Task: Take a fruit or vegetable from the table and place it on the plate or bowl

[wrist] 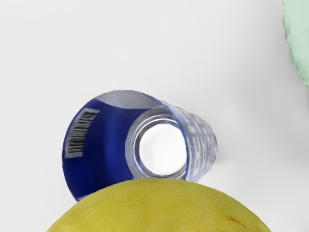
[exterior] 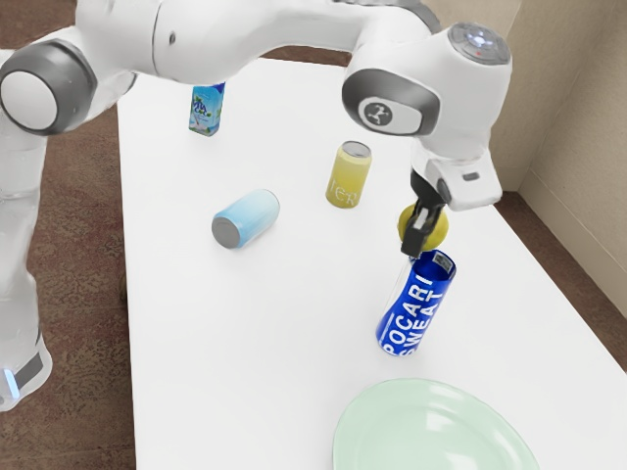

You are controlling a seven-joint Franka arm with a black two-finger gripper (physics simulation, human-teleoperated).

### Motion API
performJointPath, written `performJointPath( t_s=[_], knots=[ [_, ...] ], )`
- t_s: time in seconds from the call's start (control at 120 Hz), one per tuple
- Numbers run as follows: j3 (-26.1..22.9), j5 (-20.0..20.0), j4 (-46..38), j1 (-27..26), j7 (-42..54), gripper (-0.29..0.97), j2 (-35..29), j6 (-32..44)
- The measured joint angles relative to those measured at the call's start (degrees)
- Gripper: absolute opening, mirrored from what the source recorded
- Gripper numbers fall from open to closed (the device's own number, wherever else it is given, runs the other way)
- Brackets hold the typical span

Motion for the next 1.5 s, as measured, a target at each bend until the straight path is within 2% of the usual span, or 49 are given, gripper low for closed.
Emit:
performJointPath(
  t_s=[0.075,0.208,0.475,0.608,0.742,0.917,1.017,1.05,1.15,1.192,1.242,1.275,1.325,1.35,1.383,1.5],
  knots=[
    [-4.7,3.3,3.1,-1.3,-0.7,0.38,3.6,-2.7],
    [-9.3,6.4,6.1,-1.1,-1.9,0.38,9.0,-5.7],
    [-24.2,14.0,9.1,-0.9,-5.1,0.39,18.8,-7.5],
    [-25.4,15.7,9.5,-0.8,-6.3,0.38,21.6,-6.2],
    [-25.2,16.7,9.6,-0.9,-7.2,0.56,21.8,-5.6],
    [-24.4,17.2,9.5,-1.0,-8.2,0.65,21.4,-5.1],
    [-20.7,16.9,9.4,-1.0,-8.6,0.66,19.6,-5.0],
    [-16.7,15.7,9.5,-1.0,-8.7,0.67,18.2,-4.9],
    [5.2,6.5,8.0,-1.0,-8.0,0.68,13.0,-3.6],
    [15.8,2.1,6.0,-2.1,-7.2,0.62,11.2,-2.4],
    [23.0,-1.8,4.4,-0.5,-6.2,0.56,10.2,-0.6],
    [25.4,-3.7,4.0,0.5,-5.6,0.57,10.0,0.4],
    [27.0,-5.9,4.1,1.0,-4.7,0.64,9.7,1.7],
    [27.5,-7.0,4.2,1.2,-4.4,0.75,9.5,2.2],
    [27.8,-7.8,4.4,1.3,-3.8,0.68,9.3,2.8],
    [28.2,-9.9,4.6,2.6,-2.2,0.68,9.1,4.2]
  ],
)
